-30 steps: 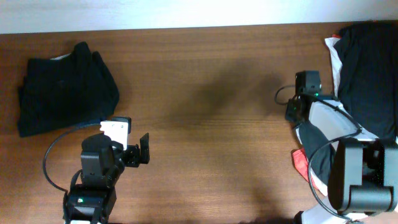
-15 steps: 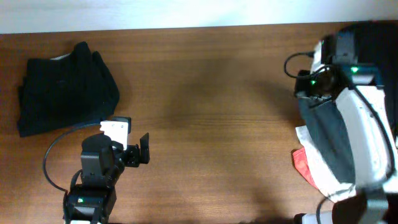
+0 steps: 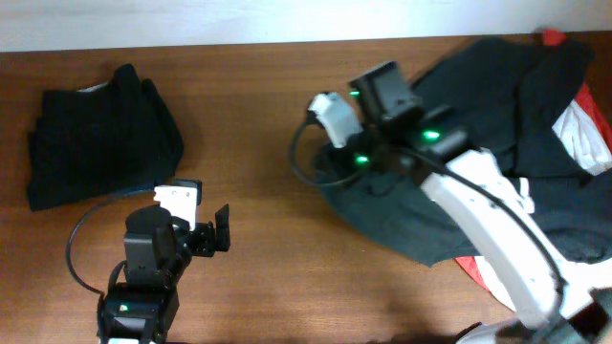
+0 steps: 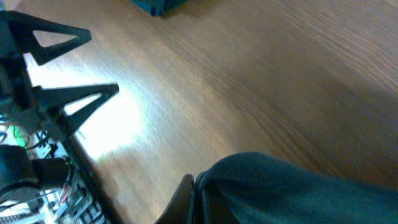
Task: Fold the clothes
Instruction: 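Drag the black shirt leftward onto the open table with the right gripper, then grasp the shirt's left edge with the left gripper and pull it left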
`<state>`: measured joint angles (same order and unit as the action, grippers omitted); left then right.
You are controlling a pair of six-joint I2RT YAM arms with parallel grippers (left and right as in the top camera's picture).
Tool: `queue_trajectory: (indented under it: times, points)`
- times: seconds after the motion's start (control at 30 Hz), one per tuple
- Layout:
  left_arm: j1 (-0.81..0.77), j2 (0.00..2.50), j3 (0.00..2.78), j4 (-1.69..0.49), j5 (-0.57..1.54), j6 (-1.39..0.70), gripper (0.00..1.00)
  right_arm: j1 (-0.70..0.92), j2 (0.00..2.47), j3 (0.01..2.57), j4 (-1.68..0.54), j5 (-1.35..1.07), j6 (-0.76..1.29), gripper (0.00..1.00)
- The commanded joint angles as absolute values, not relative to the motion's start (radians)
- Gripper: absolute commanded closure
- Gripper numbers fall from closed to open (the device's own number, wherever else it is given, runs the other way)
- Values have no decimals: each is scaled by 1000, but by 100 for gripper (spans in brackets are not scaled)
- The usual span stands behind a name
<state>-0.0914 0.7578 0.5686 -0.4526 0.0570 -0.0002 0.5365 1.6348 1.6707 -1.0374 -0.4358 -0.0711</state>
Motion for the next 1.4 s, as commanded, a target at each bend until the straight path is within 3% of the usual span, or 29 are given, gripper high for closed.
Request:
queue_trajectory:
  times: [0.0,0.2,0.23,0.27,0.3,0.33,0.57,0.9,1.23,1.37]
  points:
    - [-89,760,588,-450,76,-7,1,618,1691,1687,-902,-467,-22,96]
    - [-89,760,588,-450,76,-7,1,707,1707,1687,-614,-447,-17,96]
    - [-89,760,588,-450,76,-7,1,708,1707,1687,-608,-433,-12,89]
    - [-89,760,588,-450,76,-7,1,707,1707,1687,-611,-410,2,61]
    - [-89,760,588,-450,76,-7,1,705,1707,1687,-628,-368,13,15]
    - [-89,760,588,-450,76,-7,1,698,1707,1687,-653,-310,13,1]
    - [-89,760,588,-434,168,-8,1,545,1692,1687,-936,109,246,1]
    - [-102,902,588,-422,518,-177,1,197,1689,1687,-1358,87,241,1]
    - [-334,1271,588,-392,545,-529,1,73,1689,1687,-1403,86,241,1]
    - [-444,1453,588,-241,543,-675,1,72,1689,1687,-1406,86,241,1]
